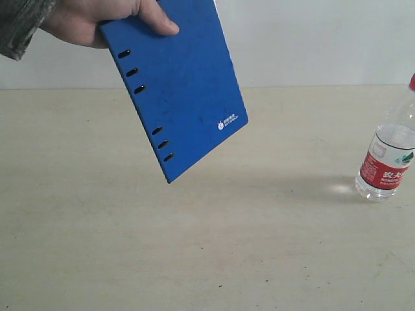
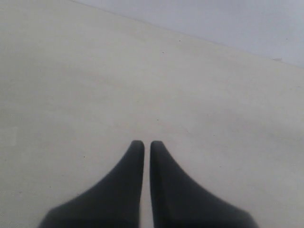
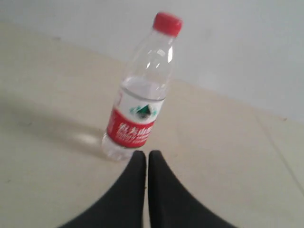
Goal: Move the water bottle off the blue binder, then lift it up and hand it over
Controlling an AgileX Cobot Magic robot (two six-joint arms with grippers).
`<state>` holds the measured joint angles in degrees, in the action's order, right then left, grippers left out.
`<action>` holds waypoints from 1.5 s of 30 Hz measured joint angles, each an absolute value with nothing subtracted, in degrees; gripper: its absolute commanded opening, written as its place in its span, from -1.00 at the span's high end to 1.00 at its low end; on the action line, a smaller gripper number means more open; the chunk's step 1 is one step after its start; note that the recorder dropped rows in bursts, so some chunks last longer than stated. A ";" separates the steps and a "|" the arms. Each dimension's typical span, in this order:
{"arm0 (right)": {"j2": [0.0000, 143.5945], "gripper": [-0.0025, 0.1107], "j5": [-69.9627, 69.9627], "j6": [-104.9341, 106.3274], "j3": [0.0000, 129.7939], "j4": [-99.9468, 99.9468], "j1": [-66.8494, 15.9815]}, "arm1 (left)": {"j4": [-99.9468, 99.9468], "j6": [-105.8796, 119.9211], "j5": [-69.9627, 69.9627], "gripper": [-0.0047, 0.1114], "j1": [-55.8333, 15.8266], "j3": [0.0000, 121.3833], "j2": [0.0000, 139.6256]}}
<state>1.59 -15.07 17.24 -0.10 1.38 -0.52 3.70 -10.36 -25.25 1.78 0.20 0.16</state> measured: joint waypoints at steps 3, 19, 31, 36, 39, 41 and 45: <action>1.59 0.96 -18.02 19.89 -0.09 -4.70 -0.52 | 3.70 -10.36 -25.25 0.84 1.78 0.20 0.16; 1.59 0.96 -19.74 6.15 -0.09 2.32 -0.52 | 3.70 -10.36 -25.25 0.84 1.78 0.20 0.16; 1.59 0.96 -19.74 6.63 -0.09 2.43 -0.52 | 3.70 -10.36 -25.25 0.84 1.78 0.20 0.16; 1.59 0.96 -19.74 6.63 -0.09 2.43 -0.52 | 3.70 -10.36 -25.25 0.84 1.78 0.20 0.16; 1.59 0.96 -19.74 6.63 -0.09 2.43 -0.52 | 3.70 -10.36 -25.25 0.84 1.78 0.20 0.16; 1.59 0.96 -19.74 6.63 -0.09 2.33 -0.52 | 3.70 -10.36 -25.25 0.84 1.70 0.20 0.16; 1.59 0.96 -19.84 6.63 -0.09 2.21 -0.52 | 3.70 -10.36 -25.25 0.84 1.70 0.20 0.16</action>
<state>1.59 -19.84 6.63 -0.09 2.21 -0.52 3.70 -10.36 -25.25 1.70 0.20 0.16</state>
